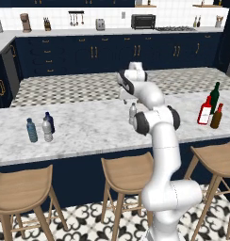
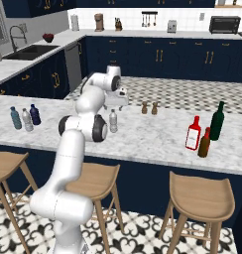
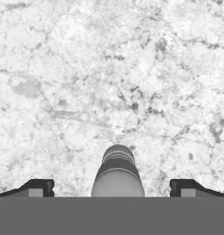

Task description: Move the plastic bottles in the middle to the plastics group, and the glass bottles in the middle to the glass group.

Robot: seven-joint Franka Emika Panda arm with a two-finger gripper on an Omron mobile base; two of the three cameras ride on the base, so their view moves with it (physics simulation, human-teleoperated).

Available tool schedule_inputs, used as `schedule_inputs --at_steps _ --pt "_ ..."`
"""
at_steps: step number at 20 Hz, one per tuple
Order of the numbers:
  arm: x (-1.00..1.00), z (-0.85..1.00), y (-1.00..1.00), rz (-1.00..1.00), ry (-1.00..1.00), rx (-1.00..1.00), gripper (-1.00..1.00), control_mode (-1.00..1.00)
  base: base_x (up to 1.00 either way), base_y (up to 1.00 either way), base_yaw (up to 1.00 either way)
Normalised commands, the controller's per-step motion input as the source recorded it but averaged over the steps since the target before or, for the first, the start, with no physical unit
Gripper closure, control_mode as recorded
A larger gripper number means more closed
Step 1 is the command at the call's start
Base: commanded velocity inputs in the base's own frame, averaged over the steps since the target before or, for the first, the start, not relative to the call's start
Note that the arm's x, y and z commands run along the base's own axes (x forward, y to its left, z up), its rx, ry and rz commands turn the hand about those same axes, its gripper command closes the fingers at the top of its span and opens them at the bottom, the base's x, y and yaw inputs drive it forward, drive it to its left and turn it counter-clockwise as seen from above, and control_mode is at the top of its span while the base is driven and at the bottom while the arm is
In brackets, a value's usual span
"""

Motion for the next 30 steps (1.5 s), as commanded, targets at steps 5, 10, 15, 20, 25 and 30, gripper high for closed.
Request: schedule_inputs --at_steps 5,10,15,20,25,30 --pt "-0.78 0.04 0.07 0.0 0.0 0.0 -1.0 -1.0 0.0 0.0 0.0" --pt "-0.95 -0.02 0.02 0.0 0.0 0.0 -1.0 -1.0 0.0 0.0 0.0" --pt "-0.92 -0.35 0.0 0.0 -0.1 0.0 -1.0 -1.0 0.0 0.0 0.0" --pt "-0.16 0.05 0.0 0.0 -0.19 -0.02 -1.0 -1.0 0.0 0.0 0.0" --pt "0.06 -0.06 0.0 0.0 -0.19 -0.01 -1.0 -1.0 0.0 0.0 0.0" --pt "0.11 -0.06 0.0 0.0 -0.12 0.0 -1.0 -1.0 0.0 0.0 0.0"
